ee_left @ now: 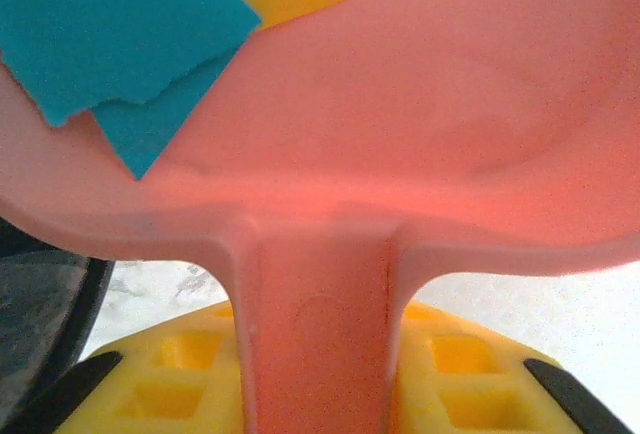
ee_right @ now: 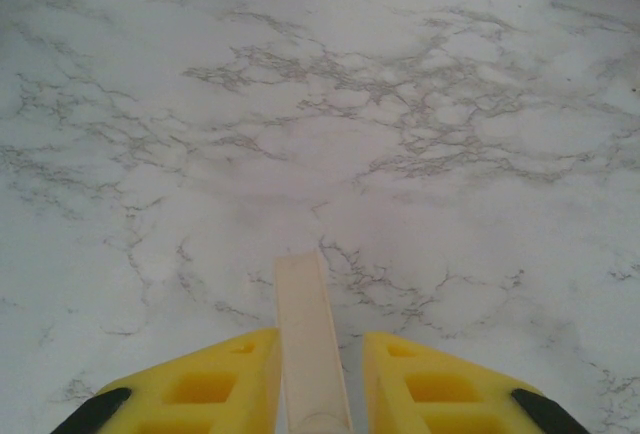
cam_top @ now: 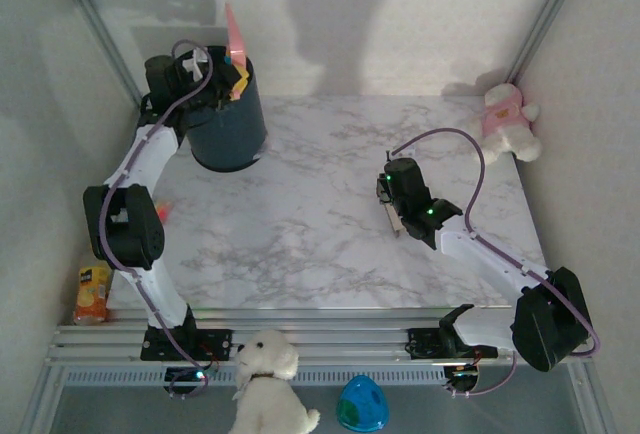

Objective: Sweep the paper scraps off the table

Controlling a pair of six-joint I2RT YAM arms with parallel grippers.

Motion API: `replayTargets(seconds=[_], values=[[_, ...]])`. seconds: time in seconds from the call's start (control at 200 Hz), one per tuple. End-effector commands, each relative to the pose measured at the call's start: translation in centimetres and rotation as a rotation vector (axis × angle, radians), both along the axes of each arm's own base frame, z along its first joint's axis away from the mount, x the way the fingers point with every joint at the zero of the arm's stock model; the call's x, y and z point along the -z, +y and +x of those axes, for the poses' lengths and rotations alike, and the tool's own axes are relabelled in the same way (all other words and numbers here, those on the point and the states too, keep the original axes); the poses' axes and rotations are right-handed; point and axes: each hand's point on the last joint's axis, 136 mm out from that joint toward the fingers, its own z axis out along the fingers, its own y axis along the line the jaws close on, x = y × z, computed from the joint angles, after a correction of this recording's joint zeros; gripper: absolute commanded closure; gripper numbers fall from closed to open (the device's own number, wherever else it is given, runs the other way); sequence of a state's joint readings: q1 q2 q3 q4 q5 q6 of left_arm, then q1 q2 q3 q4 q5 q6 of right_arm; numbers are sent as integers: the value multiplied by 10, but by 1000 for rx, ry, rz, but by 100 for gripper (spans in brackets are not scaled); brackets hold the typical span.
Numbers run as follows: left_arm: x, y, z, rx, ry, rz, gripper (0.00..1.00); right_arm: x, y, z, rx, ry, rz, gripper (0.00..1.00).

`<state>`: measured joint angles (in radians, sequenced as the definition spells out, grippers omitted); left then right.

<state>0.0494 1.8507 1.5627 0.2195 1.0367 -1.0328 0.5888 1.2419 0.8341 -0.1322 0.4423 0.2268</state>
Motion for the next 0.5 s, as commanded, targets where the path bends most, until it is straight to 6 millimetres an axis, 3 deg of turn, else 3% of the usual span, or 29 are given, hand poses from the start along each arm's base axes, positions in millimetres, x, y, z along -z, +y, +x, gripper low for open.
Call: replayTargets(seconds=[0.0,0.26,0.496], values=[[-21,1,0,9,-61,-86,100,-17,0,7,22,-35,30,100],[-35,2,-6,0,-71,-196,100,-16,-1,7,27,-33,23,100],[-37,5,-8,-13,-57,-267,100,-14,-1,7,28,-29,26,100]])
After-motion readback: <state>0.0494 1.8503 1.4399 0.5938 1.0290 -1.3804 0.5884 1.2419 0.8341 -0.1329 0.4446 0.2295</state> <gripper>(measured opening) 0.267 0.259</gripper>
